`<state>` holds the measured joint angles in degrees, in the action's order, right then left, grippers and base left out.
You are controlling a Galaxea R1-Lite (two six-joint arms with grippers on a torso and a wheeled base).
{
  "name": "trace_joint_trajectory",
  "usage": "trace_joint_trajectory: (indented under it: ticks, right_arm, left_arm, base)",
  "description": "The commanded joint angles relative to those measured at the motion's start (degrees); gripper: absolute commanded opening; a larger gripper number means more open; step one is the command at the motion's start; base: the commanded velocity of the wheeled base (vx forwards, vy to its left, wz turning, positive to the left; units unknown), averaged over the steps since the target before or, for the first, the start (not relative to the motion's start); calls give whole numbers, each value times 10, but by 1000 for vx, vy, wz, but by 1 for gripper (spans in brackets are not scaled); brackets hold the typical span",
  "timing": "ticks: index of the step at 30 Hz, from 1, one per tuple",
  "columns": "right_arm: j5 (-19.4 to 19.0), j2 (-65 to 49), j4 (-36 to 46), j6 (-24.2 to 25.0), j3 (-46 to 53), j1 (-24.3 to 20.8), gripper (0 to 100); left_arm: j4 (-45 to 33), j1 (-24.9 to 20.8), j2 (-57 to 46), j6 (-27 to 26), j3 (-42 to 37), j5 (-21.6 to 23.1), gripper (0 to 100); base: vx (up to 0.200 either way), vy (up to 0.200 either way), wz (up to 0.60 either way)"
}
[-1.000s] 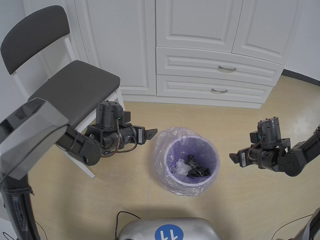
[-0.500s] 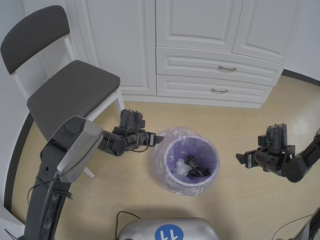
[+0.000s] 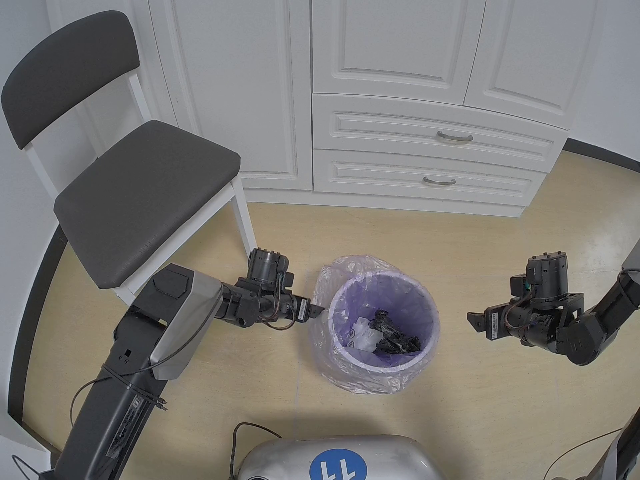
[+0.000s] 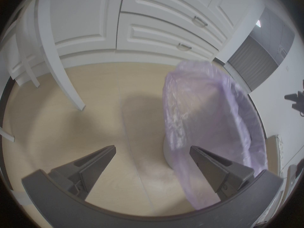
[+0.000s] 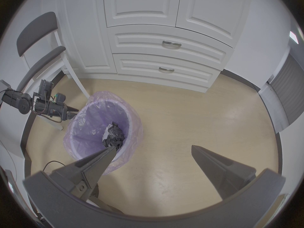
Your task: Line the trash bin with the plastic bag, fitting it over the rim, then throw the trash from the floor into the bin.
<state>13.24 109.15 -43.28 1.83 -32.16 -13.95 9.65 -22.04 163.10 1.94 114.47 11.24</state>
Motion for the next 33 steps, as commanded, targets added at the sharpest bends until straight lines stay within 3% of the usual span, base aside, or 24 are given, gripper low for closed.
trace_joint_trajectory:
  ticks: [1, 11, 20, 27, 28, 31, 33]
  right_arm:
    - [0, 21, -1, -1, -2, 0, 100]
    - [0, 24, -1, -1, -1, -1, 100]
    - [0, 16, 0, -2, 6, -5, 100]
    - [0, -32, 5, -3, 23, -5, 100]
    - [0, -32, 5, -3, 23, -5, 100]
    - [0, -83, 9, -3, 54, -5, 100]
    - [0, -94, 9, -3, 61, -4, 100]
  left_arm:
    - [-3, 6, 30, -6, 1, 0, 100]
    - [-8, 4, 49, -8, 1, 31, 100]
    - [-13, 8, 13, -11, -27, -12, 100]
    - [14, 34, -140, -37, -246, -32, 100]
    - [14, 34, -140, -37, -246, -32, 100]
    - [127, 44, -254, -44, -430, -46, 100]
    - [160, 44, -283, -44, -479, -46, 100]
  base:
    - [0, 0, 0]
    - [0, 0, 0]
    - [0, 0, 0]
    - [0, 0, 0]
    - [0, 0, 0]
    - [0, 0, 0]
    - [0, 0, 0]
